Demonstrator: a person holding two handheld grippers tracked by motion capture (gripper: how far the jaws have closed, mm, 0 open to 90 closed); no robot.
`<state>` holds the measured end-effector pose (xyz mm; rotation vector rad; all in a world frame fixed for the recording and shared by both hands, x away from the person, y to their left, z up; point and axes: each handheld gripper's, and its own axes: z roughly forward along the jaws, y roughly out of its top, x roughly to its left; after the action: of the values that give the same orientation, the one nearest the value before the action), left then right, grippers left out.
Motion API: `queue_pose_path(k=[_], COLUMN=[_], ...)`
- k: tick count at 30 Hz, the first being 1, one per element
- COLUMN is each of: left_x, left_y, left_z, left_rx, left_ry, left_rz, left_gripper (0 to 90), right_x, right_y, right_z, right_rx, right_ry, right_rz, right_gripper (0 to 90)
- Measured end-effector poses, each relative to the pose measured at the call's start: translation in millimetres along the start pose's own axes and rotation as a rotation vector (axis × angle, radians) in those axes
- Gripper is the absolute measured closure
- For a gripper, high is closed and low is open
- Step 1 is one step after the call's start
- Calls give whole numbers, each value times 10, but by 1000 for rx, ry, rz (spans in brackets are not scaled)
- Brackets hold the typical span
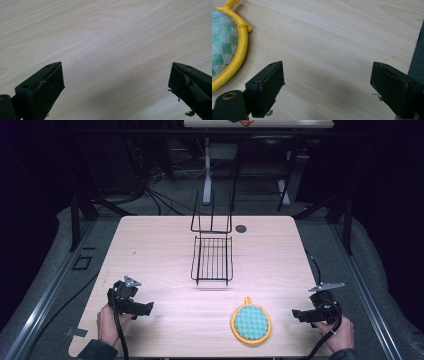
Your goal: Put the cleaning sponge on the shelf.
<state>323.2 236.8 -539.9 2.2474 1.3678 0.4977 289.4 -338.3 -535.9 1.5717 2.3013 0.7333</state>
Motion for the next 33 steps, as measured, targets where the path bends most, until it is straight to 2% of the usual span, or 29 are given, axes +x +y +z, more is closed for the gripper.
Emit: queue_pose_path(k=[3, 7, 11, 15, 18, 20, 24, 26, 30, 33], left_x=[8, 26, 37, 48, 43, 37, 19, 25, 35, 20], left_y=[4, 14, 16, 16, 21, 24, 25, 25, 21, 28], left_z=[-10, -14, -17, -26, -22, -11, 4, 5, 7, 14], left_rx=[-7, 8, -4, -21, -17, -11, -19, -24, -26, -33], left_ry=[-4, -7, -7, -21, -21, -31, -61, -62, -66, -84], left_rz=[0, -8, -10, -32, -23, -16, -27, -28, -34, -28], left_gripper=[0, 0, 0, 0, 0, 0, 0, 0, 0, 0], right_x=[35, 93, 138, 249, 293, 340, 444, 492, 577, 644], right_y=[11, 20, 32, 64, 87, 108, 145, 164, 199, 231], right_z=[-2, -26, -30, -35, -54, -67, -62, -49, -4, 24], right_rx=[0, -3, -2, -6, -11, -13, -19, -18, -17, -11], right_ry=[5, 14, 29, 55, 85, 99, 112, 113, 118, 125], right_rz=[-13, -26, -37, -66, -66, -70, -101, -103, -135, -156], right_gripper=[116, 117, 116, 115, 115, 113, 96, 60, 48, 34])
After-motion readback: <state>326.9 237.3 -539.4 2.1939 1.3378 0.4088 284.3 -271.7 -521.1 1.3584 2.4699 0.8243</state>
